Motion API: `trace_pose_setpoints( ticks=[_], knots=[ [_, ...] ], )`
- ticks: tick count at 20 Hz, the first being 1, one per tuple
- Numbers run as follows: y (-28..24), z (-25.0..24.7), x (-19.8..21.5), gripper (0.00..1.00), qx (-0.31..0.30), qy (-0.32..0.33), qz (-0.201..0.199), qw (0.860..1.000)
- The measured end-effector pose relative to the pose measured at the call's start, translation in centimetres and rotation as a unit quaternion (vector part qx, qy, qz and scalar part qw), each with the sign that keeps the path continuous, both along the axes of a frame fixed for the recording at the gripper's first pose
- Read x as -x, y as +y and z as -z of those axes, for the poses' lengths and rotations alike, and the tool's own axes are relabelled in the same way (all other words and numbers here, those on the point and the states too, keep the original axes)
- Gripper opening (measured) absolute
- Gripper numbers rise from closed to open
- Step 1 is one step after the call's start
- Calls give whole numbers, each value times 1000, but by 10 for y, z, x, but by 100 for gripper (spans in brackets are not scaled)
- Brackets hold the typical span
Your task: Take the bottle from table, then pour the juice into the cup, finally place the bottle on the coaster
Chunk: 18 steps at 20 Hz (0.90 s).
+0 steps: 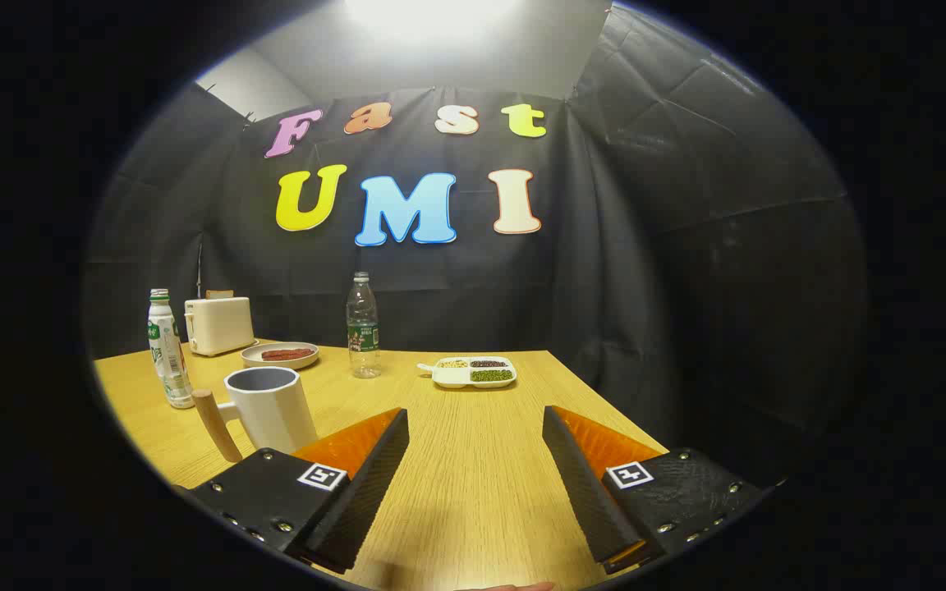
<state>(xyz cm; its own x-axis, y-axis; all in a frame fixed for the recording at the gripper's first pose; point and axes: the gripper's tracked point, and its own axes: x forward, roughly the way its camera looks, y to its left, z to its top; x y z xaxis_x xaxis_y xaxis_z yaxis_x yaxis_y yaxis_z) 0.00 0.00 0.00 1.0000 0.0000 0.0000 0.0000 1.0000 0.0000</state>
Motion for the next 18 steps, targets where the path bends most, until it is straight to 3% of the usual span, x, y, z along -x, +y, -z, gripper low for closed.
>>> trace_pose_setpoints(
  ticks=[6, 10, 14, 18],
  knots=[
    [7, 13, -53, 98, 6, 42, -10, 999],
    [9, -8, -84, 98, -26, -11, -17, 999],
    [3, -45, -88, 98, -37, -71, 6, 997],
    [0, -77, -67, 98, -36, -95, 34, 994]
  ],
)
